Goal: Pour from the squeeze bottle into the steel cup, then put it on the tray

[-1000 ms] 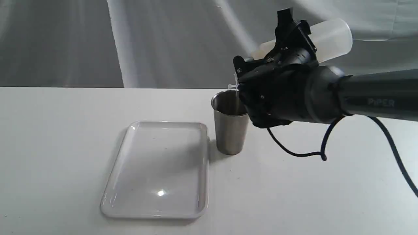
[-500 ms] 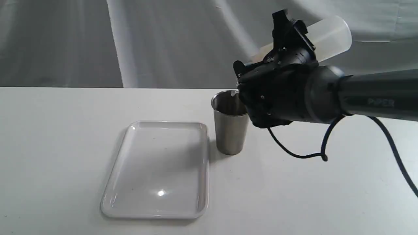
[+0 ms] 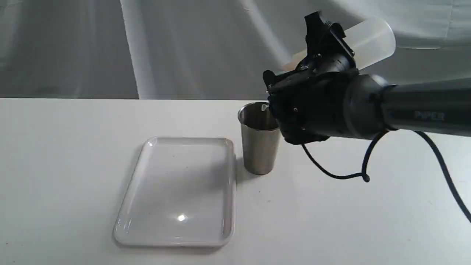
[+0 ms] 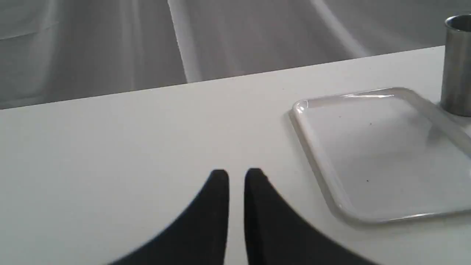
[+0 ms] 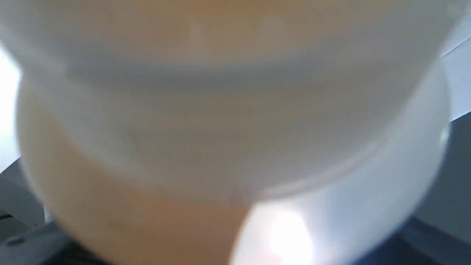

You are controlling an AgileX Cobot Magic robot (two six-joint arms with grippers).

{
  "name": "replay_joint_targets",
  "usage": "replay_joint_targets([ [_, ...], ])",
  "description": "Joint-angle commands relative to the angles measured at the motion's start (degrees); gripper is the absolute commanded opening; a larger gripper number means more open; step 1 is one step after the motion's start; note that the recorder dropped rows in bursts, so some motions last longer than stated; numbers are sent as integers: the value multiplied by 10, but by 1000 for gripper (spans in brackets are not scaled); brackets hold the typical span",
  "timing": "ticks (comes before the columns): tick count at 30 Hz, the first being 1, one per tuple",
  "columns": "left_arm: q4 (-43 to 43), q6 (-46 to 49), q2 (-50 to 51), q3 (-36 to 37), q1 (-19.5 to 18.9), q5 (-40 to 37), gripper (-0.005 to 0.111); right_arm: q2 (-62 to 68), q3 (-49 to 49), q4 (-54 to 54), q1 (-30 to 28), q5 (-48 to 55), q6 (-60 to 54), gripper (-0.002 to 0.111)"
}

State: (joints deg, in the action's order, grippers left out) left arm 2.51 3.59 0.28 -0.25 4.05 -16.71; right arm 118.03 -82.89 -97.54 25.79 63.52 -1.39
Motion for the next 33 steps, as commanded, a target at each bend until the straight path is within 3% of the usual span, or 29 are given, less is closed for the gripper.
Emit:
replay_joint_targets([
  [1,0,-1,-3,3,2,4,8,-11,-6,-24,2,9,-5,57],
  [20,0,-1,-3,3,2,4,8,-11,-6,-24,2,9,-59,57],
  [33,0,-1,-3,3,2,4,8,-11,-6,-24,2,9,-23,57],
])
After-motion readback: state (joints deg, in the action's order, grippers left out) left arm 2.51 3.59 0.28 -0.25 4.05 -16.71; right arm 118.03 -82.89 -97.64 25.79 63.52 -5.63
